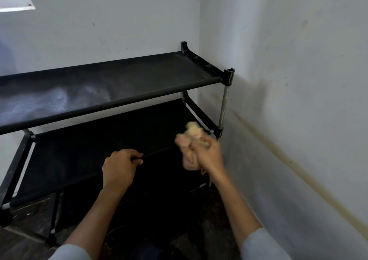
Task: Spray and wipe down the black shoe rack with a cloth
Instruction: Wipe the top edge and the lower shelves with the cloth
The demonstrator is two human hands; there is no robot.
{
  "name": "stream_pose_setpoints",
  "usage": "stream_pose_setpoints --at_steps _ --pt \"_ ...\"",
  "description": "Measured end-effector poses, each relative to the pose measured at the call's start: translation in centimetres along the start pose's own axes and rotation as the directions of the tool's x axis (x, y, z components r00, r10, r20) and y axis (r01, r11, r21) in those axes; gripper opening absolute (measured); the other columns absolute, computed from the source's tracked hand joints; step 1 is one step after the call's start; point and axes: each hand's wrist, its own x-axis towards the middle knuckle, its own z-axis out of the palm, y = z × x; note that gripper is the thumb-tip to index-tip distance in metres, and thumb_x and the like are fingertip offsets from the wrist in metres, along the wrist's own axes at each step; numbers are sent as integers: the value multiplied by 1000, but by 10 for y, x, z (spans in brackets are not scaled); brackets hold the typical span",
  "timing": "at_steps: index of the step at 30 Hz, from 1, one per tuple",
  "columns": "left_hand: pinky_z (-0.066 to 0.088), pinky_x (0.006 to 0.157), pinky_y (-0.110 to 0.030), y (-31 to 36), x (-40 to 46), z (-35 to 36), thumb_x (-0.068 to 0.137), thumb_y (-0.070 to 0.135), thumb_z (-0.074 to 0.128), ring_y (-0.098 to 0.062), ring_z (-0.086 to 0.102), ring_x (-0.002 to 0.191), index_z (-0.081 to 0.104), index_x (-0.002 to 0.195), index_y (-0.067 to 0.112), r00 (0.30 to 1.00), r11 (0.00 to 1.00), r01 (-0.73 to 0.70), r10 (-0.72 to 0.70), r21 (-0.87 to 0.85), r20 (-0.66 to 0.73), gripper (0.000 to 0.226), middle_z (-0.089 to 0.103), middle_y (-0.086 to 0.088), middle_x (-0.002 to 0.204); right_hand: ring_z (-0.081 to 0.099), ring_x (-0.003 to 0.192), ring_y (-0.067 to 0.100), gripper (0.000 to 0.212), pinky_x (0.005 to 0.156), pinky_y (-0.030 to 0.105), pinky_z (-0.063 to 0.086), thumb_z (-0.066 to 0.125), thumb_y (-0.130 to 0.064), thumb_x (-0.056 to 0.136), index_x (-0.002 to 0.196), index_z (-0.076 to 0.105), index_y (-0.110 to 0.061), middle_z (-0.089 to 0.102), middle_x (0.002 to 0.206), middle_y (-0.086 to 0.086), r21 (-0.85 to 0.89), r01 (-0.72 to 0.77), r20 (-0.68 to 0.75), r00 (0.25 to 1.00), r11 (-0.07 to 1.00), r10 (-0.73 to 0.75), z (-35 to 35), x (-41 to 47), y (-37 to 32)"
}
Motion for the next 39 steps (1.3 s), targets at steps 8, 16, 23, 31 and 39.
stream_pose_setpoints --at_steps 8,16,23,31,39 --pt "51 74 -30 -4 5 1 86 24 66 -15 63 92 69 107 26 1000 1000 -9 9 18 29 22 68 3 105 53 98 11 52 72 7 44 67 -42 85 129 48 -24 32 124 -5 -249 114 -97 985 962 -142 53 -31 10" --pt "45 89 -23 -9 -4 -4 87 11 64 -14 61 107 67 114 21 996 994 -76 80 -81 43 29 67 1 116 64 88 18 78 65 24 50 75 -64 62 121 61 -16 59 114 8 -133 7 -110 994 991 -22 24 4 7" --pt "41 99 -27 -9 -1 -3 89 8 60 -16 57 115 66 117 20 995 995 -82 85 -62 50 30 65 0 121 50 94 16 55 81 22 37 65 -38 87 135 46 -18 30 123 -3 -287 27 -128 990 958 -66 54 -27 10" --pt "45 99 -31 -19 -23 -10 93 2 51 -22 57 117 62 122 12 991 990 -109 114 -85 63 33 63 -8 124 55 84 2 56 79 25 49 70 -56 72 115 63 -21 44 113 -3 -253 48 339 940 966 42 86 -46 6" --pt "47 95 -34 -64 -61 -42 93 4 48 -26 59 113 67 116 10 991 994 99 -103 -47 -90 30 65 -10 121 68 92 16 63 83 36 58 69 -65 58 101 71 -20 65 106 12 -180 13 494 866 983 79 141 -83 36"
